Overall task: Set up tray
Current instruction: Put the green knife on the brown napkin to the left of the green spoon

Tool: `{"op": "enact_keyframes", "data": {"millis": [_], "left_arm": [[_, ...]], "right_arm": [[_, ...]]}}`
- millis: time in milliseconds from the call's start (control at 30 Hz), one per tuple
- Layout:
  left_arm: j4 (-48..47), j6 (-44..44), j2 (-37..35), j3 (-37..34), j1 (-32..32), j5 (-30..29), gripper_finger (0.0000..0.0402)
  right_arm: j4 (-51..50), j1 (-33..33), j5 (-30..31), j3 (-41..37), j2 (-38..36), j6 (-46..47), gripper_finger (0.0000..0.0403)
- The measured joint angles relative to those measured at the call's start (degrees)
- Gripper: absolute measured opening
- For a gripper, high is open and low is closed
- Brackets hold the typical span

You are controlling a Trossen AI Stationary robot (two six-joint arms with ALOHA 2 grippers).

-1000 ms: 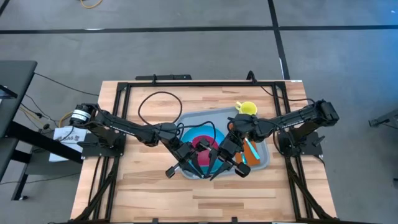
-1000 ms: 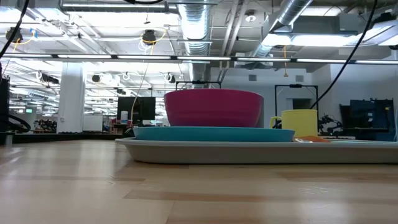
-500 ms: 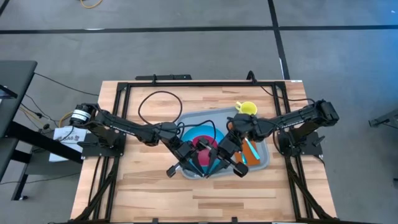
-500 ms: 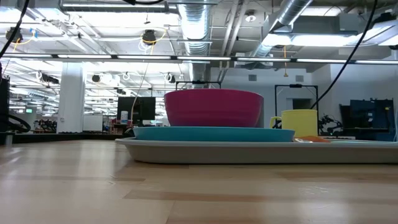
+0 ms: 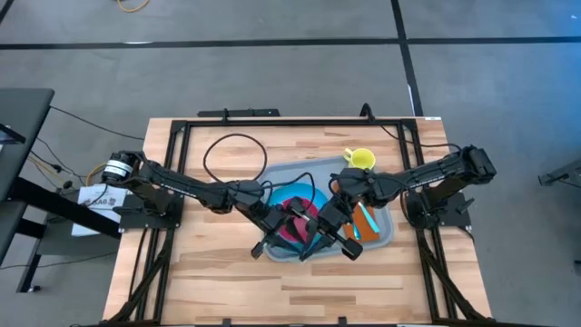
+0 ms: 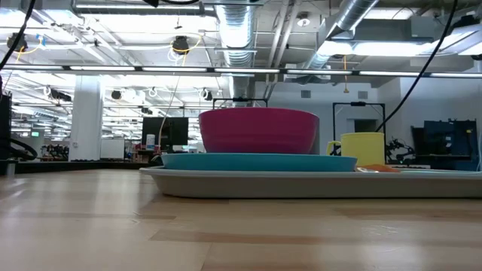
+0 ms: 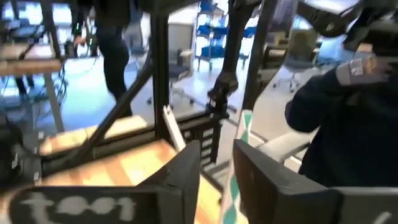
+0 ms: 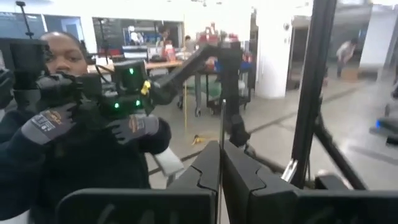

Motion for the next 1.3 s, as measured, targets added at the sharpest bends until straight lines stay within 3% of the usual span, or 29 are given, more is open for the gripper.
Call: {"op": "enact_keyframes", "data": {"millis": [267, 467, 667, 833, 967, 1300], "left_arm": [[-6.21, -0.99, -0.08, 0.00, -1.28, -5.71, 0.0124], [-9.85, -10.89, -1.77, 0.02, -1.07, -10.63, 0.0122], [-16.81, -11.48, -6.90, 0.02, -1.28, -15.65, 0.0119], [-19.17, -11.45, -10.06, 0.04, -2.41, -22.43, 0.0119], [-19.08, -12.61, -10.45, 0.04, -3.33, -26.20, 0.0119], [-18.95, -14.02, -10.43, 0.04, -5.14, -27.85, 0.0119]], "right_arm": [[-13.72, 1.42, 1.31, -0.07, -2.47, 1.80, 0.0000], [-31.73, 1.93, 16.17, 0.02, -11.53, 2.37, 0.0000], [-41.67, 2.69, 31.11, -5.92, -22.32, 6.33, 0.0000], [-36.44, 1.25, 35.78, -18.15, -31.23, 7.75, 0.0000], [-30.56, -4.55, 36.81, -29.15, -38.27, 10.99, 0.0000], [-18.79, -21.97, 26.20, -50.28, -47.60, 20.02, 0.0000]]}}
